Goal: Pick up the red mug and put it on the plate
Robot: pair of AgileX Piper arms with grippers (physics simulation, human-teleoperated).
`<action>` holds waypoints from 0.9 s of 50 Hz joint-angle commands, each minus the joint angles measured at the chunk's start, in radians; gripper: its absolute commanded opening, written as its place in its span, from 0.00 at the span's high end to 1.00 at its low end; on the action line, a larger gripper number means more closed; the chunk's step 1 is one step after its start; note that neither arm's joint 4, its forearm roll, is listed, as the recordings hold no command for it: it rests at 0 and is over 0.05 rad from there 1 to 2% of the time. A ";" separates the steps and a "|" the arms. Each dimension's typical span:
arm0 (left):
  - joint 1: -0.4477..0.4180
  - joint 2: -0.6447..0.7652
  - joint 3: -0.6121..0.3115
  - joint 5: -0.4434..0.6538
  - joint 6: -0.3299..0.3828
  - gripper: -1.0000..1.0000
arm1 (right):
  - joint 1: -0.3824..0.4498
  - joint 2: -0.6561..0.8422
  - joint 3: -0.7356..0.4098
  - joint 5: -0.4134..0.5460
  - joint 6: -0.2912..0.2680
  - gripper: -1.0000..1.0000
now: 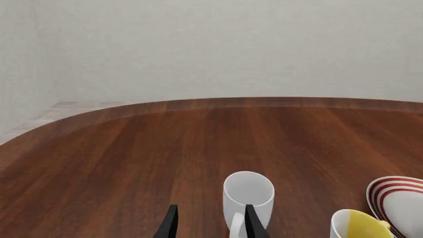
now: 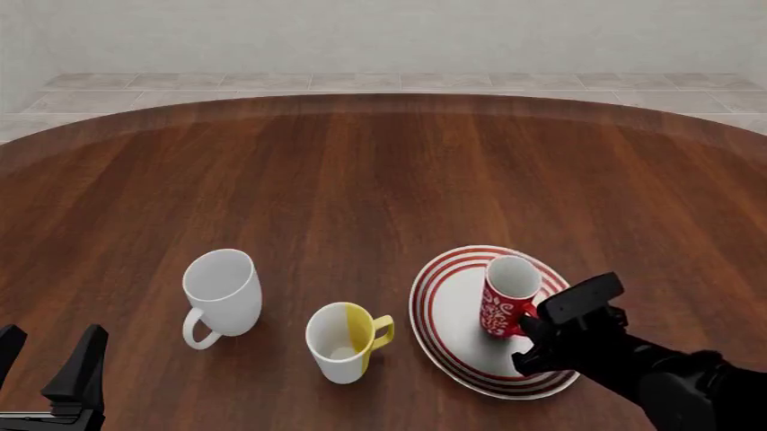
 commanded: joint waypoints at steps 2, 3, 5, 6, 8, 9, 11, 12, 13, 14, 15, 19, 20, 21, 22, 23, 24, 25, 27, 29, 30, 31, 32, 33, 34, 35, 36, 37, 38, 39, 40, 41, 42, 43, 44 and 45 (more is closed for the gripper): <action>0.000 0.000 0.000 0.000 0.000 0.00 | 0.004 0.011 -0.006 -0.006 -0.001 1.00; 0.000 0.000 0.000 0.000 0.000 0.00 | 0.003 0.010 -0.007 -0.004 -0.001 1.00; 0.000 0.000 0.000 0.000 0.000 0.00 | 0.004 0.010 -0.005 -0.006 -0.003 1.00; 0.000 0.000 0.000 0.000 0.000 0.00 | 0.004 0.010 -0.005 -0.005 -0.002 1.00; 0.000 0.000 0.000 0.000 0.000 0.00 | 0.003 0.012 -0.004 -0.008 0.000 1.00; 0.000 0.000 0.000 0.000 0.000 0.00 | 0.003 0.011 -0.004 -0.006 -0.002 1.00; 0.000 0.000 0.000 0.000 0.000 0.00 | 0.004 0.011 -0.003 -0.007 -0.002 1.00; 0.000 0.000 0.000 0.000 0.000 0.00 | 0.004 0.012 -0.001 -0.010 -0.003 1.00; 0.000 0.000 0.000 0.000 0.000 0.00 | 0.004 0.014 -0.002 -0.010 0.000 1.00; 0.000 0.000 0.000 0.000 0.000 0.00 | 0.005 0.012 -0.001 -0.011 -0.003 1.00; 0.000 0.000 0.000 0.000 0.000 0.00 | 0.003 0.013 -0.001 -0.012 -0.004 1.00; 0.000 0.000 0.000 0.000 0.000 0.00 | 0.006 0.017 0.002 -0.016 -0.002 1.00; 0.000 0.000 0.000 0.000 0.000 0.00 | 0.005 0.016 0.001 -0.014 -0.002 1.00; 0.000 0.000 0.000 0.000 0.000 0.00 | 0.005 0.015 0.002 -0.015 -0.004 1.00; 0.000 0.000 0.000 0.000 0.000 0.00 | 0.006 0.017 0.003 -0.017 -0.002 1.00; 0.000 0.000 0.000 0.000 0.000 0.00 | 0.003 0.018 0.004 -0.019 -0.005 1.00; 0.000 0.000 0.000 0.000 0.000 0.00 | 0.004 0.018 0.003 -0.018 -0.002 1.00; 0.000 0.000 0.000 0.000 0.000 0.00 | 0.005 0.017 0.004 -0.018 -0.003 1.00; 0.000 0.000 0.000 0.000 0.000 0.00 | 0.006 0.019 0.004 -0.018 0.000 1.00; 0.000 0.000 0.000 0.000 0.000 0.00 | 0.007 0.023 0.005 -0.022 -0.001 1.00; 0.000 0.000 0.000 0.000 0.000 0.00 | 0.005 0.025 0.005 -0.023 0.000 1.00; 0.000 0.000 0.000 0.000 0.000 0.00 | 0.005 0.026 0.005 -0.024 0.001 1.00; 0.000 0.000 0.000 0.000 0.000 0.00 | 0.006 0.025 0.004 -0.022 0.002 1.00; 0.000 0.000 0.000 0.000 0.000 0.00 | 0.006 0.026 0.006 -0.024 0.002 1.00; 0.000 0.000 0.000 0.000 0.000 0.00 | 0.006 0.029 0.006 -0.026 0.004 1.00; 0.000 0.000 0.000 0.000 0.000 0.00 | 0.006 0.030 0.007 -0.028 0.002 1.00; 0.000 0.000 0.000 0.000 0.000 0.00 | 0.005 0.031 0.006 -0.027 0.004 1.00; 0.000 0.000 0.000 0.000 0.000 0.00 | 0.005 0.031 0.006 -0.027 0.004 1.00; 0.000 0.000 0.000 0.000 0.000 0.00 | 0.007 0.032 0.006 -0.028 0.005 1.00; 0.000 0.000 0.000 0.000 0.000 0.00 | 0.008 0.033 0.006 -0.028 0.005 1.00; 0.000 0.000 0.000 0.000 0.000 0.00 | 0.009 0.038 0.006 -0.031 0.008 1.00; 0.000 0.000 0.000 0.000 0.000 0.00 | 0.009 0.040 0.007 -0.034 0.009 1.00; 0.000 0.000 0.000 0.000 0.000 0.00 | 0.011 0.042 0.009 -0.038 0.006 1.00; 0.000 0.000 0.000 0.000 0.000 0.00 | 0.010 0.044 0.009 -0.037 0.009 1.00; 0.000 0.000 0.000 0.000 0.000 0.00 | 0.010 0.044 0.009 -0.037 0.009 1.00; 0.000 0.000 0.000 0.000 0.000 0.00 | 0.010 0.044 0.009 -0.037 0.009 1.00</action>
